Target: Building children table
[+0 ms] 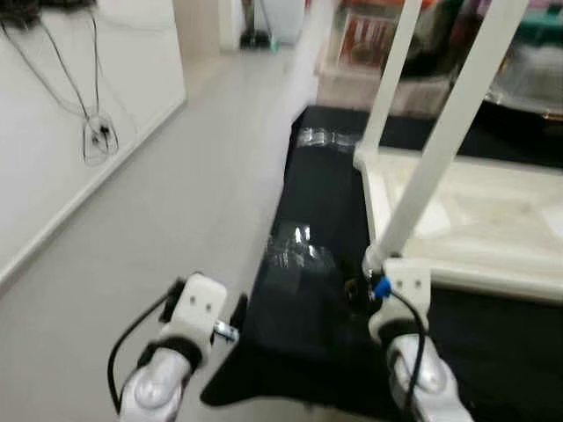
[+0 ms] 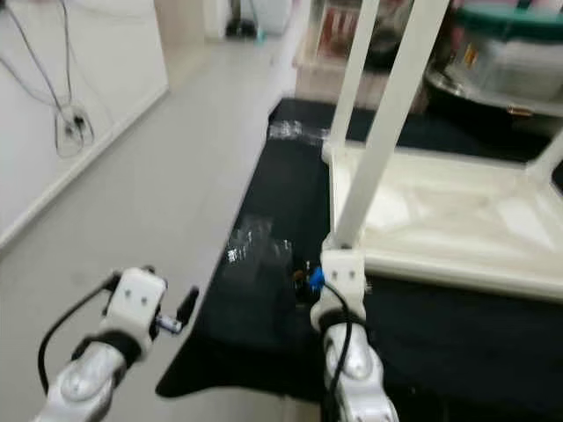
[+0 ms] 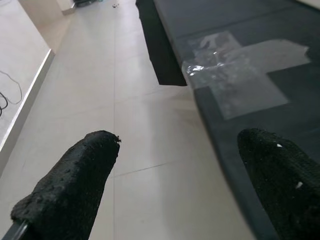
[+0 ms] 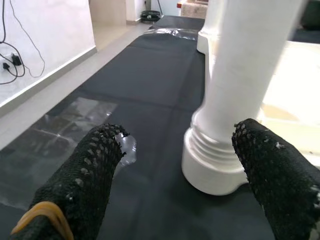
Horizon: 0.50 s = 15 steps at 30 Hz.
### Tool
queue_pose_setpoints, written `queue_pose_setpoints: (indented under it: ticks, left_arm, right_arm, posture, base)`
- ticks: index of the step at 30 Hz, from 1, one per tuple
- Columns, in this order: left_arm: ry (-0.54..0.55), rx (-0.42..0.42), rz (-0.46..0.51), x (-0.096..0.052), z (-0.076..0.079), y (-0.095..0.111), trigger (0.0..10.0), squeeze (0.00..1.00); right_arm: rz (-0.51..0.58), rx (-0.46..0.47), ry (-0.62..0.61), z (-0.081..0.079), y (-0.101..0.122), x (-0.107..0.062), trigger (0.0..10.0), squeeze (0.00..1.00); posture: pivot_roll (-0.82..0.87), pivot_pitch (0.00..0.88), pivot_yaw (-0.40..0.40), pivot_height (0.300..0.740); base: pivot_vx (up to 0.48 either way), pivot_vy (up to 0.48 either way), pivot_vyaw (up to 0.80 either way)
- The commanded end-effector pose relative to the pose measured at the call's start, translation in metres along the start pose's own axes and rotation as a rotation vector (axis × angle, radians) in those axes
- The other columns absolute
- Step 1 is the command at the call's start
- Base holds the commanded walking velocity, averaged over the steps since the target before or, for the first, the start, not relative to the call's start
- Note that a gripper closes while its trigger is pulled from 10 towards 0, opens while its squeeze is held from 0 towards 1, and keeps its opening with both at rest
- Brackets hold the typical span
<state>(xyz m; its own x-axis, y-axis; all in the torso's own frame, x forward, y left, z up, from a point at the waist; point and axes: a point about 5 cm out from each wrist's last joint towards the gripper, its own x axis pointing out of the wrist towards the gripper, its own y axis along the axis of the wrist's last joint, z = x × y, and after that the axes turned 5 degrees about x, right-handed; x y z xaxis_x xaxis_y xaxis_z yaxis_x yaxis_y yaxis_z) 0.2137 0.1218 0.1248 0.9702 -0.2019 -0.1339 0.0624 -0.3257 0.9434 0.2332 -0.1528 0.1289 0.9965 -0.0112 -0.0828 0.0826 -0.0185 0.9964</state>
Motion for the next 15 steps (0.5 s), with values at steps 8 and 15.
queue_pose_setpoints:
  ticks: [8, 15]
  left_arm:
    - [-0.012, -0.013, -0.02, -0.001, 0.002, -0.003, 10.0, 0.0]
    - [-0.009, -0.015, -0.023, -0.002, 0.002, -0.003, 10.0, 0.0]
  right_arm:
    - [0.031, 0.014, -0.184, 0.048, 0.005, 0.013, 10.0, 0.0]
    - [0.018, -0.018, -0.141, 0.042, 0.001, 0.013, 10.0, 0.0]
  posture:
    - [0.1, 0.08, -0.06, 0.74]
    - [0.1, 0.075, -0.062, 0.74]
  base:
    - [0.0, 0.0, -0.18]
    - [0.0, 0.0, -0.78]
